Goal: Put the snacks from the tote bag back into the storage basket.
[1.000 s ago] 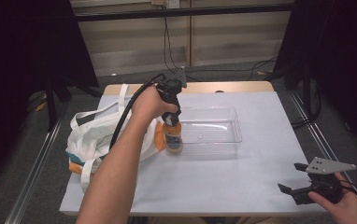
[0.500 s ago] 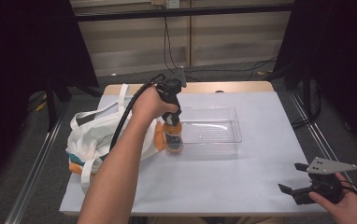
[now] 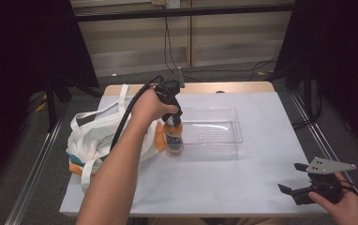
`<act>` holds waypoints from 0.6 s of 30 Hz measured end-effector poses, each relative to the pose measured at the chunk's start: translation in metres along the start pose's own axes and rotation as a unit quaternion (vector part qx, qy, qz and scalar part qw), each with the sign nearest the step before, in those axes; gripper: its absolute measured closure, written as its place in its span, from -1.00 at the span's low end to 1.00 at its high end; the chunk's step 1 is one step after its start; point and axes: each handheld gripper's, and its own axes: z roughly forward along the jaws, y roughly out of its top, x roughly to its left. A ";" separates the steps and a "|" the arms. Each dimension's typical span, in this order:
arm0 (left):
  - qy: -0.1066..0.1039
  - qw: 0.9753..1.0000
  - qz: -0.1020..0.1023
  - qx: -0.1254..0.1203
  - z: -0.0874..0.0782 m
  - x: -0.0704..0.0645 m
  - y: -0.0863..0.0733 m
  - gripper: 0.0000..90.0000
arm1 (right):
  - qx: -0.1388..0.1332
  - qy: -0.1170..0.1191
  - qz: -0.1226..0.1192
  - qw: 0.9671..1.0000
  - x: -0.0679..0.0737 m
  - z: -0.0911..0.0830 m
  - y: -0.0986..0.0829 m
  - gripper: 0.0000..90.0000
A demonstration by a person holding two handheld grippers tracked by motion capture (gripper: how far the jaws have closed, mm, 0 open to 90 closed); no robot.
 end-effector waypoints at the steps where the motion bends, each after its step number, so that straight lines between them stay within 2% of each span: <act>1: -0.005 1.000 0.003 -0.003 0.001 0.001 0.000 0.04 | 0.000 0.001 0.001 1.000 0.000 0.000 0.000 -0.89; 9: -0.006 1.000 -0.002 -0.012 0.000 0.002 -0.005 -0.30 | 0.001 0.001 0.000 1.000 -0.001 0.001 0.000 -0.89; 10: -0.007 1.000 -0.004 -0.013 0.000 0.001 -0.005 -0.32 | 0.001 0.001 0.000 1.000 -0.001 0.001 0.000 -0.89; 11: -0.009 1.000 0.004 -0.015 0.000 0.002 -0.005 -0.35 | 0.000 0.001 0.000 1.000 -0.001 0.000 0.000 -0.89; 18: -0.010 1.000 0.000 -0.027 -0.001 0.000 -0.009 -0.56 | 0.001 0.000 0.000 1.000 -0.001 0.001 0.000 -0.89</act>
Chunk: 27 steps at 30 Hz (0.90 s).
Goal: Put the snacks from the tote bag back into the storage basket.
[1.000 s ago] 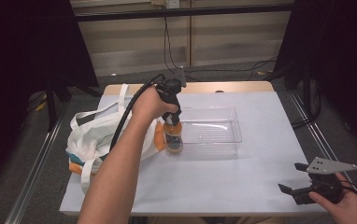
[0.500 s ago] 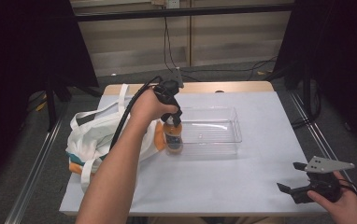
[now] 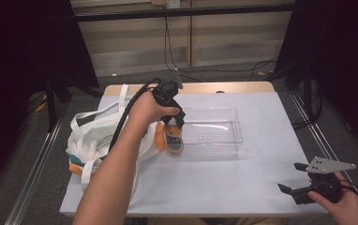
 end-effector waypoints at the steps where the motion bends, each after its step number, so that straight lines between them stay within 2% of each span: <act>1: 0.003 1.000 -0.003 -0.002 -0.001 0.000 -0.001 -0.58 | -0.001 0.002 -0.002 1.000 0.000 0.000 0.000 -0.89; 9: 0.006 1.000 0.005 -0.015 -0.005 0.000 -0.007 -0.67 | 0.000 -0.002 0.001 1.000 0.001 -0.002 -0.001 -0.89; 13: 0.010 1.000 0.001 -0.019 -0.007 -0.001 -0.010 -0.67 | -0.001 0.000 0.001 1.000 0.002 -0.002 -0.001 -0.89; 18: 0.005 1.000 0.000 -0.030 -0.006 -0.002 -0.016 -0.69 | 0.001 -0.001 0.003 1.000 0.002 -0.002 -0.001 -0.89; 27: 0.001 0.999 -0.003 -0.034 -0.005 0.000 -0.031 -0.69 | 0.001 0.003 0.001 1.000 0.003 -0.002 0.000 -0.89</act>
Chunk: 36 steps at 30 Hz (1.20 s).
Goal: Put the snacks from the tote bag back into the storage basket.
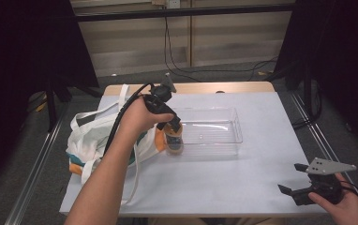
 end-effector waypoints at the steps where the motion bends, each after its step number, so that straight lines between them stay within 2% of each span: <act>1: -0.001 1.000 0.002 0.000 0.000 0.001 -0.002 -0.69 | 0.001 -0.001 0.002 1.000 0.000 0.000 0.000 -0.89; 4: -0.002 1.000 -0.002 0.001 0.002 0.002 -0.005 -0.69 | 0.001 -0.001 0.000 1.000 0.000 0.000 0.001 -0.89; 8: -0.008 1.000 0.006 -0.001 0.004 0.003 -0.010 -0.69 | 0.002 0.000 -0.003 1.000 0.001 0.001 0.002 -0.89; 9: -0.006 1.000 -0.002 -0.004 0.005 0.001 -0.011 -0.68 | 0.002 0.001 -0.004 1.000 0.001 0.002 0.002 -0.89; 12: -0.011 1.000 0.008 -0.002 0.005 0.002 -0.014 -0.68 | 0.003 0.002 -0.002 1.000 0.001 0.002 0.002 -0.89; 17: -0.011 1.000 0.003 0.002 0.006 0.001 -0.019 -0.68 | 0.003 0.003 -0.005 1.000 0.001 0.004 0.004 -0.89; 19: -0.013 1.000 0.012 0.004 0.006 0.000 -0.021 -0.68 | 0.004 0.004 -0.003 1.000 0.002 0.004 0.004 -0.89; 36: -0.027 0.999 0.016 -0.013 0.010 -0.003 -0.042 -0.68 | 0.003 0.012 -0.011 1.000 0.002 0.010 0.009 -0.89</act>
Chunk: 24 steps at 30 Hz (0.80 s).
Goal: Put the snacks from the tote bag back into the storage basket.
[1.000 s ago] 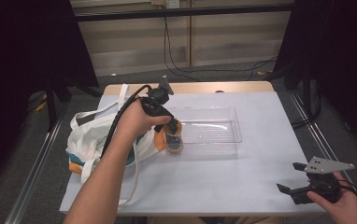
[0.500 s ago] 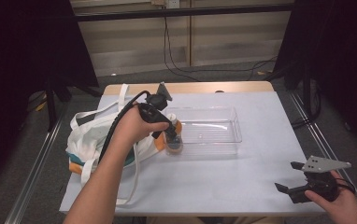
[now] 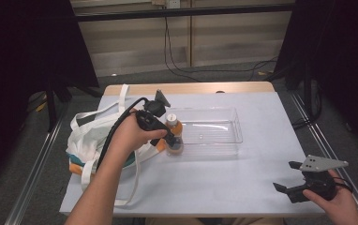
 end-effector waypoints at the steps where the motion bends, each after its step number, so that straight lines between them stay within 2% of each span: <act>1: 0.002 1.000 0.002 0.001 0.001 -0.001 -0.001 -0.68 | 0.000 0.001 0.000 1.000 0.000 0.000 0.000 -0.89; 6: 0.003 1.000 0.008 0.000 0.005 -0.003 -0.008 -0.68 | 0.001 0.002 -0.001 1.000 0.001 0.002 0.002 -0.89; 11: -0.012 1.000 0.005 -0.002 0.010 -0.003 -0.013 -0.68 | 0.001 0.004 -0.003 1.000 0.001 0.002 0.002 -0.89; 17: -0.009 1.000 0.005 -0.005 0.014 -0.004 -0.017 -0.69 | 0.001 0.003 0.000 1.000 0.001 0.002 0.002 -0.89; 24: -0.016 1.000 0.003 -0.009 0.020 -0.002 -0.023 -0.69 | 0.001 0.003 0.000 1.000 0.001 0.002 0.001 -0.89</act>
